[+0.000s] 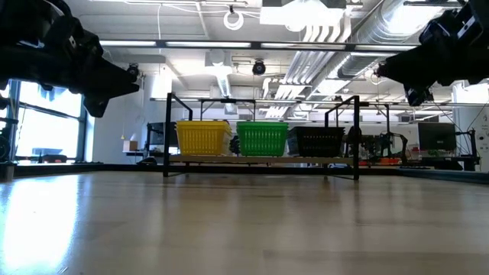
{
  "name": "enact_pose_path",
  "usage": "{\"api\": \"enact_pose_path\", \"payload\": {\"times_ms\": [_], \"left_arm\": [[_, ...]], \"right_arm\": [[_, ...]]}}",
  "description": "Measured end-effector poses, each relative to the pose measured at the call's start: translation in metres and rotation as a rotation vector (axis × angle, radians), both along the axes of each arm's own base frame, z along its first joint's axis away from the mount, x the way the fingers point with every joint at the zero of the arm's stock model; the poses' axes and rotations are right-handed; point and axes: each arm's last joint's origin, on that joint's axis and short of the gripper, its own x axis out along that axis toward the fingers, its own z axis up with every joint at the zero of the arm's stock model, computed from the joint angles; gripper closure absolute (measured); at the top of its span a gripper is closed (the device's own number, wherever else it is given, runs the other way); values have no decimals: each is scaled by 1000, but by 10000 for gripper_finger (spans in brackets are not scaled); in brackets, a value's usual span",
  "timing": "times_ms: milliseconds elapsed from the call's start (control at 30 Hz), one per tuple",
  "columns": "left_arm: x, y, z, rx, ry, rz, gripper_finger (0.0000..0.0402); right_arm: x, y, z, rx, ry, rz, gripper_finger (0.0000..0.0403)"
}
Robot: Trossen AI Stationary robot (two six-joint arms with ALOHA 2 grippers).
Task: Stack baskets on shelf by color
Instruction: Return to home position
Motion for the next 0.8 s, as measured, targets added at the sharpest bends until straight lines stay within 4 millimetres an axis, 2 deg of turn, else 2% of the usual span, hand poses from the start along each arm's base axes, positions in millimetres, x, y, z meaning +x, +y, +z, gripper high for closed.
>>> {"api": "enact_pose_path", "payload": {"times_ms": [133,800], "left_arm": [[0,0,0,0,0,0,300],[0,0,0,0,0,0,300]], "right_arm": [[2,-1,-7,3,14,-20,304],[4,-1,-10,-34,45,-35,304]]}}
